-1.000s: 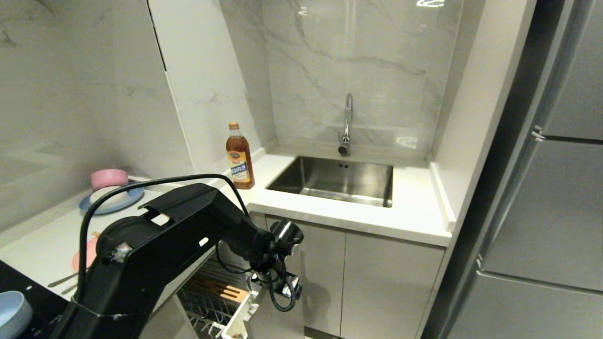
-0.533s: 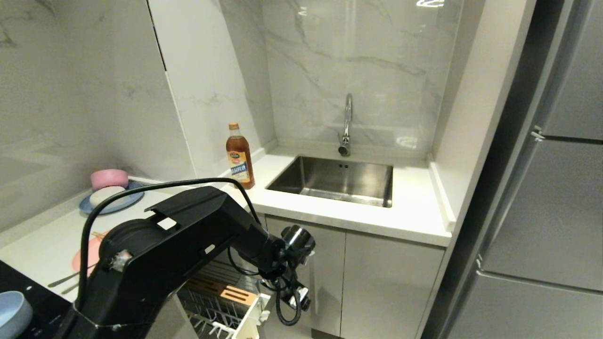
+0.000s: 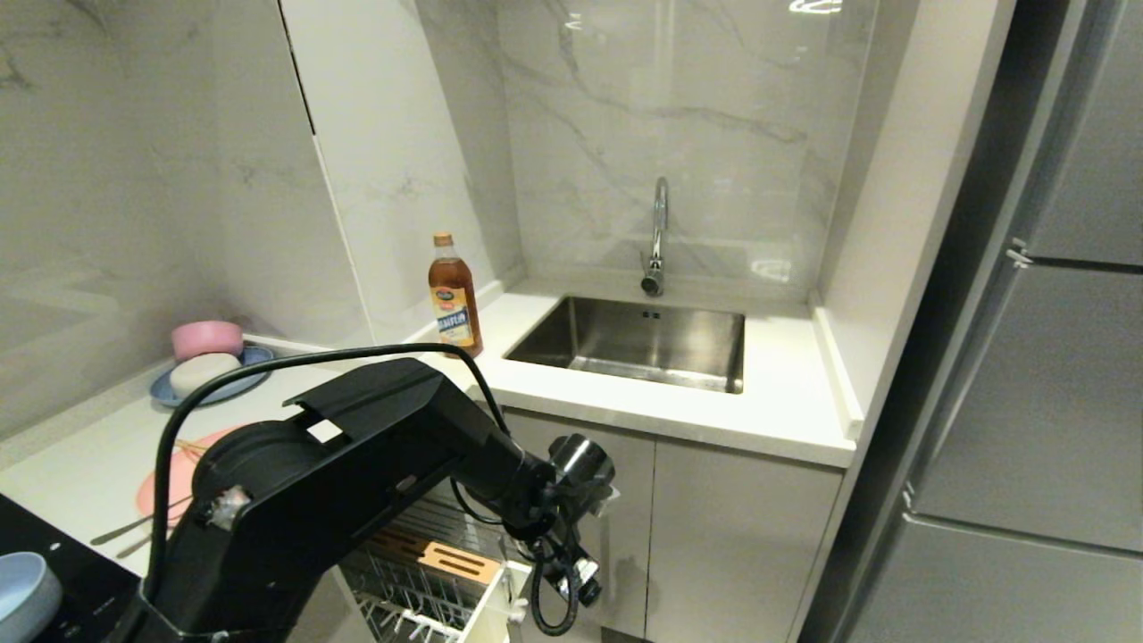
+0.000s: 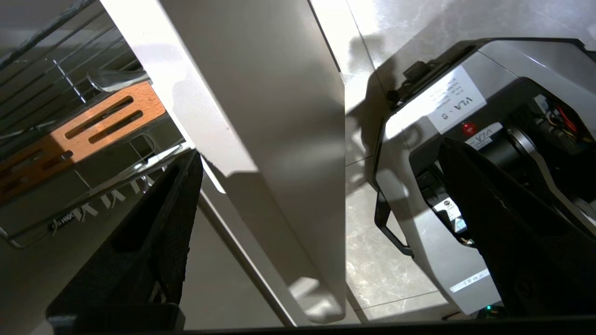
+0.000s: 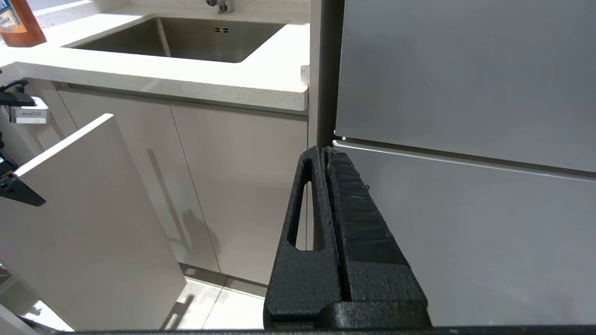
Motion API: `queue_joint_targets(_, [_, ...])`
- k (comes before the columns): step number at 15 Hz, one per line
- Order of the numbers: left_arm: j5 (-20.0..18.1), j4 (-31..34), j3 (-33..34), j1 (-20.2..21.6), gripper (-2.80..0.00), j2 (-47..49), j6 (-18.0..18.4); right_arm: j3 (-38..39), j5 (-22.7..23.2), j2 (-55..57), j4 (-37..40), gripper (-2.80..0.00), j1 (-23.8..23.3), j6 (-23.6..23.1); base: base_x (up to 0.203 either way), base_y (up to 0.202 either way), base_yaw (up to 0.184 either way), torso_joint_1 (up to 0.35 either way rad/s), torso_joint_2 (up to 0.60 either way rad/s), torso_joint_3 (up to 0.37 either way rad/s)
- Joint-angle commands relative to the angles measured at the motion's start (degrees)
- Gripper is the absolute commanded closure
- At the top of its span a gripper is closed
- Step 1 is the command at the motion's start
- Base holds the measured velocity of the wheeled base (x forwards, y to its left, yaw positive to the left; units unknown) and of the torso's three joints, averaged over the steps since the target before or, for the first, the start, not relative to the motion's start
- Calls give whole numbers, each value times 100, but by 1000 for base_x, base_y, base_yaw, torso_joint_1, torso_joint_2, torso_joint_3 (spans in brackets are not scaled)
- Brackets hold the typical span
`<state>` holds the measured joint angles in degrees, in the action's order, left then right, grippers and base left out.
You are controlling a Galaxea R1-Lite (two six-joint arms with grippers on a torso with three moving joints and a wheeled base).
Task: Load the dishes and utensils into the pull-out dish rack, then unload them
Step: Open the cupboard
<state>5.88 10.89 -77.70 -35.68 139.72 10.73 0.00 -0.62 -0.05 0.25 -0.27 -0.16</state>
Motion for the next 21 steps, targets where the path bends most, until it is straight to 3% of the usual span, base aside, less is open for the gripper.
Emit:
queue_joint_targets(1, [-24, 3, -7, -44, -280, -6, 8, 9, 1, 5, 2, 0, 0, -2, 0, 0, 0, 0, 0, 0])
queue_joint_targets(8, [-96, -6, -25, -237, -280, 12, 341, 9, 1, 5, 2, 0, 0, -2, 0, 0, 0, 0, 0, 0])
queue_joint_targets(21, [-104, -5, 21, -627, -280, 3, 489, 9, 1, 5, 2, 0, 0, -2, 0, 0, 0, 0, 0, 0])
